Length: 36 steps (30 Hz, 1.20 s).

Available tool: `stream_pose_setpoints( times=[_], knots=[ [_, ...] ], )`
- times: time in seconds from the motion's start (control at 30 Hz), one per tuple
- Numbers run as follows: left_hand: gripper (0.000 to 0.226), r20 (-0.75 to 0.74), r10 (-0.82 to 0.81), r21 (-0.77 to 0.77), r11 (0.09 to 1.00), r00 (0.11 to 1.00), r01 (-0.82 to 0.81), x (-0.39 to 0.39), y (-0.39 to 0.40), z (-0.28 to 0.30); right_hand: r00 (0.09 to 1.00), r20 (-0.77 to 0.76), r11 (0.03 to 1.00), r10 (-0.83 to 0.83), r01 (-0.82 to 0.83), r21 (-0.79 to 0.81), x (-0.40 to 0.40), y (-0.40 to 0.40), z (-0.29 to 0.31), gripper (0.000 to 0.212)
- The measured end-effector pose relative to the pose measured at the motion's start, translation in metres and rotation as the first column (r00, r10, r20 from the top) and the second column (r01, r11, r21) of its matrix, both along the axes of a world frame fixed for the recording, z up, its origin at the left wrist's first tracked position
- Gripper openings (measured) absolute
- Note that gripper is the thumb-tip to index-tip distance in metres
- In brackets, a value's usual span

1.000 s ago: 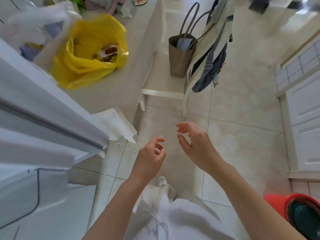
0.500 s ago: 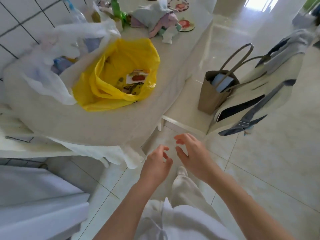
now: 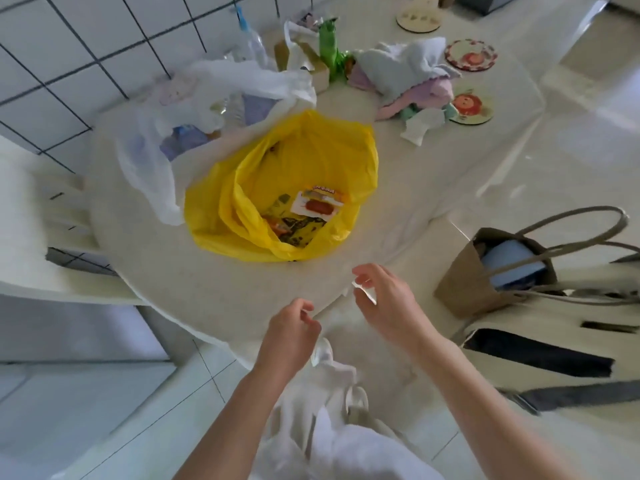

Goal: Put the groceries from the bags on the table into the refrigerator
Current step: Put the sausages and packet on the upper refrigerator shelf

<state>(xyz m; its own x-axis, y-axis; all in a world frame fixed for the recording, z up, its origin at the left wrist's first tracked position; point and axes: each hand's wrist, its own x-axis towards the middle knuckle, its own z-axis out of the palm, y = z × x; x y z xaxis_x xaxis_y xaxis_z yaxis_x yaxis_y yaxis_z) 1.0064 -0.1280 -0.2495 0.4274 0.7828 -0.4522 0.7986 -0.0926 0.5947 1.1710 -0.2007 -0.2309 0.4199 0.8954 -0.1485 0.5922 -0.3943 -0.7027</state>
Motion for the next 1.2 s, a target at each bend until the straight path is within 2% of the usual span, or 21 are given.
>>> stream_pose_setpoints(
  times=[0.17, 0.3, 0.43, 0.57, 0.67, 0.8, 0.93, 1.03, 1.2],
  knots=[
    [0.034, -0.057, -0.017, 0.109, 0.994, 0.998, 0.023, 0.02, 0.055, -0.008, 0.995, 0.038, 0.995, 0.097, -0.096, -0.038, 0.024, 0.056, -0.004, 0.032],
    [0.028, -0.05, -0.024, 0.23, 0.973, 0.998, 0.035, 0.047, 0.101, -0.013, 0.986, 0.073, 0.986, 0.151, -0.145, -0.078, 0.04, 0.105, -0.007, 0.033],
    [0.026, -0.129, -0.134, 0.347, 0.922, 0.983, 0.171, 0.068, 0.137, -0.028, 0.967, 0.119, 0.968, 0.227, -0.211, -0.136, 0.051, 0.155, -0.015, 0.036],
    [0.045, -0.237, -0.213, 0.286, 0.917, 0.948, 0.277, 0.078, 0.166, -0.044, 0.936, 0.211, 0.951, 0.281, -0.242, -0.192, 0.06, 0.195, -0.029, 0.04],
    [0.047, -0.322, -0.223, 0.276, 0.908, 0.92, 0.316, 0.084, 0.184, -0.052, 0.885, 0.293, 0.921, 0.361, -0.289, -0.262, 0.069, 0.22, -0.038, 0.045],
    [0.041, -0.384, 0.057, 0.299, 0.952, 0.922, 0.065, 0.085, 0.196, -0.056, 0.868, 0.299, 0.873, 0.397, -0.256, -0.416, 0.078, 0.244, -0.057, 0.058],
    [0.06, -0.495, 0.253, 0.281, 0.952, 0.831, -0.122, 0.076, 0.204, -0.057, 0.866, 0.26, 0.83, 0.427, -0.262, -0.492, 0.081, 0.256, -0.078, 0.081],
    [0.064, -0.533, 0.375, 0.231, 0.927, 0.759, -0.295, 0.067, 0.21, -0.059, 0.847, 0.252, 0.797, 0.468, -0.281, -0.535, 0.086, 0.259, -0.087, 0.085],
    [0.063, -0.519, 0.496, 0.183, 0.86, 0.696, -0.476, 0.063, 0.222, -0.059, 0.819, 0.277, 0.784, 0.503, -0.298, -0.545, 0.092, 0.261, -0.097, 0.089]
  ],
)
